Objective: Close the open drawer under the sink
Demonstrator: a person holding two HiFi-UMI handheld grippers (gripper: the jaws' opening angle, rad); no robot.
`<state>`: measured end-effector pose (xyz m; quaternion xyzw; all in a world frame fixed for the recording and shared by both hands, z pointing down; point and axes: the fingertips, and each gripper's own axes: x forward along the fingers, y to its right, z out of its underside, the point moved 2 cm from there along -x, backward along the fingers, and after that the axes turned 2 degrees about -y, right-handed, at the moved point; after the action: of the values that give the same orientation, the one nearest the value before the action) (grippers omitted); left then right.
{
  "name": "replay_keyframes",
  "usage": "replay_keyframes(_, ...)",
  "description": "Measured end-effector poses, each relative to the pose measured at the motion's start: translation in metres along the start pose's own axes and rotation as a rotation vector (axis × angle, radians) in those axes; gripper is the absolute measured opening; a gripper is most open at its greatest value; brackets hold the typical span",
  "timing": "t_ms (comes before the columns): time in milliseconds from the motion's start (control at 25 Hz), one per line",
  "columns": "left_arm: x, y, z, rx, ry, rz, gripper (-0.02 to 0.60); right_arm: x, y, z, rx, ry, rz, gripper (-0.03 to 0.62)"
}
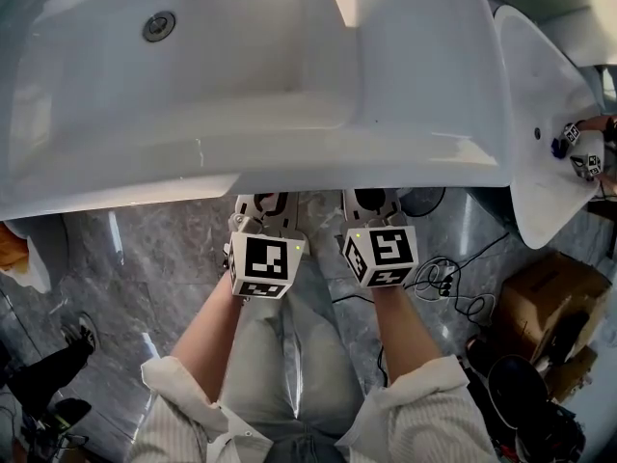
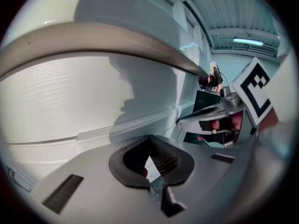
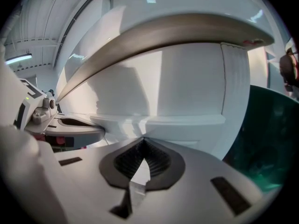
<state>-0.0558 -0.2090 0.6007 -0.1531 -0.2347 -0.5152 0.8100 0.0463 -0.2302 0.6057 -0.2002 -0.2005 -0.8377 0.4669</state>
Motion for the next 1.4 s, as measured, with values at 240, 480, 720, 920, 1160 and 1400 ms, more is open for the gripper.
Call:
replay_keyframes(240, 0.007, 0.008, -0.006, 0.034, 0.016, 0.011, 0.015, 0.004, 0.004, 0.002, 0.000, -0.002, 0.007, 0.009)
replay_keyframes(480, 0.006, 0.014, -0.011, -0.004, 0.031, 0.001, 0.015, -0.002, 0.006, 0.009, 0.024, -0.028, 0.025, 0.009)
replay_keyframes(720, -0.012, 0.016, -0.010, -0.035, 0.013, 0.006, 0.015, -0.022, 0.001, 0.018, 0.029, -0.056, 0.032, 0.009)
replay_keyframes(920, -0.040, 0.017, -0.010, -0.052, -0.005, 0.008, 0.015, -0.042, -0.012, 0.015, 0.041, -0.059, 0.008, 0.011)
replay_keyframes(1160, -0.073, 0.024, -0.032, -0.093, 0.022, 0.005, 0.015, -0.073, -0.033, -0.015, 0.013, -0.022, -0.035, 0.010)
replay_keyframes(1400, -0.090, 0.025, -0.089, -0.106, 0.106, 0.027, 0.015, -0.093, -0.040, -0.073, -0.030, 0.041, -0.043, 0.009)
